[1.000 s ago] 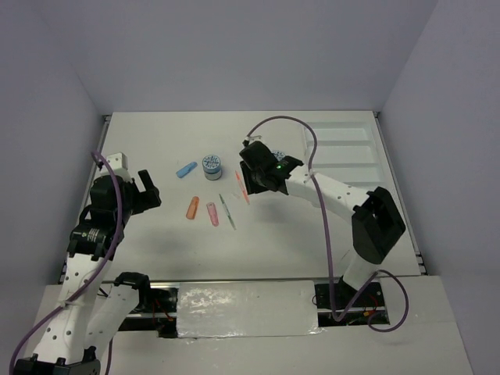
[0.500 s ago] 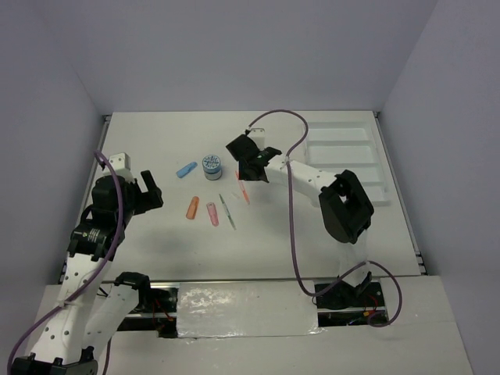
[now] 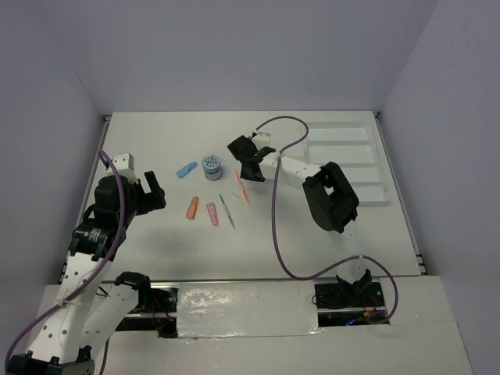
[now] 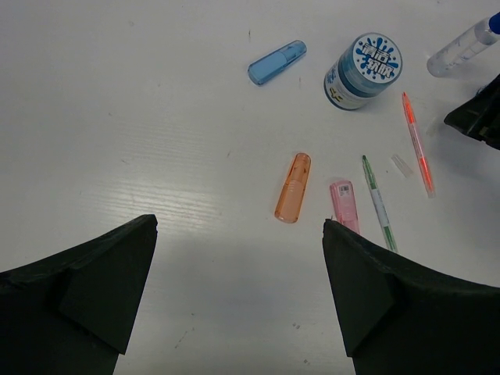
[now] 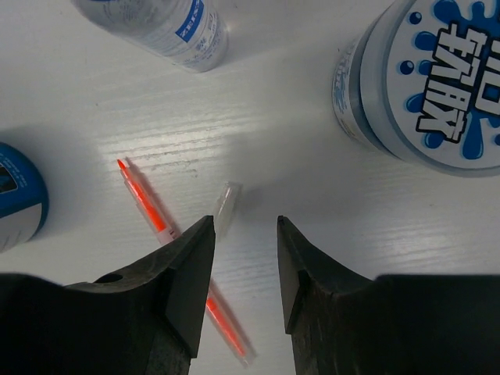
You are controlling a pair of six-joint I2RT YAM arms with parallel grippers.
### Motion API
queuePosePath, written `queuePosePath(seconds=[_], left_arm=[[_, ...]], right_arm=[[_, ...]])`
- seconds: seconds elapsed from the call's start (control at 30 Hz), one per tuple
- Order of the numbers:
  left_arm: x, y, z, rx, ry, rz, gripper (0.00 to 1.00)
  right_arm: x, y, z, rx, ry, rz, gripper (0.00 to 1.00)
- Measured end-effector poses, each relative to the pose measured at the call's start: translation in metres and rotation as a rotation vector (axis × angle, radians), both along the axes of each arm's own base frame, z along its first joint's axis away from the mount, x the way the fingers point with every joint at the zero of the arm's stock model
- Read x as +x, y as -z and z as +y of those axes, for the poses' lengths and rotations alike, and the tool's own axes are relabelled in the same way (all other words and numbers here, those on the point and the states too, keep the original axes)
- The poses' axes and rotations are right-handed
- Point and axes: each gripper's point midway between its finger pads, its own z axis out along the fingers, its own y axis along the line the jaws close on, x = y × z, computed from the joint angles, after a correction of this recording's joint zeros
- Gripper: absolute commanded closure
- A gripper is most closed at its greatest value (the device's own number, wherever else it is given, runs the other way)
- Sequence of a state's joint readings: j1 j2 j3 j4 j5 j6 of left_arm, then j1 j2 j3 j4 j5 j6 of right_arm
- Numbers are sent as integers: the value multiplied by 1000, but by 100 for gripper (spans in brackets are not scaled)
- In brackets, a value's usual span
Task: Sort the stationery into containers
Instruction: Pick up the pen cap from the center of the board.
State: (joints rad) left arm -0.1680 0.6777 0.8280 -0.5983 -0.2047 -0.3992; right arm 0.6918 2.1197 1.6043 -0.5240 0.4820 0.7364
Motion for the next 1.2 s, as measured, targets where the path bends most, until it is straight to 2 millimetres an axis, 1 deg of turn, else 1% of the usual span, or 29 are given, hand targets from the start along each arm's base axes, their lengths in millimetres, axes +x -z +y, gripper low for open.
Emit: queuePosePath(seconds=[0.37,0.6,0.73,0.77,0.87,1.07,1.2], left_arm=[[0,2,-6,2,23,10,1],[0,3,-8,2,32,13,1],[0,3,-9,3,34,13,1],[0,3,-9,3,36,13,1],[0,3,-10,3,38,12,1],[0,3,-11,3,42,12,1],[0,3,-11,3,43,12,1]], right_arm=[[15,6,14,28,13,-15,56],[14,21,14,16,16,10,57],[14,21,14,16,17,12,61],[14,22,14,16,18,12,65],[14,22,14,17,22,14,72],[12,25,9,22,35,6,75],[9,25,6,38,41,-5,82]])
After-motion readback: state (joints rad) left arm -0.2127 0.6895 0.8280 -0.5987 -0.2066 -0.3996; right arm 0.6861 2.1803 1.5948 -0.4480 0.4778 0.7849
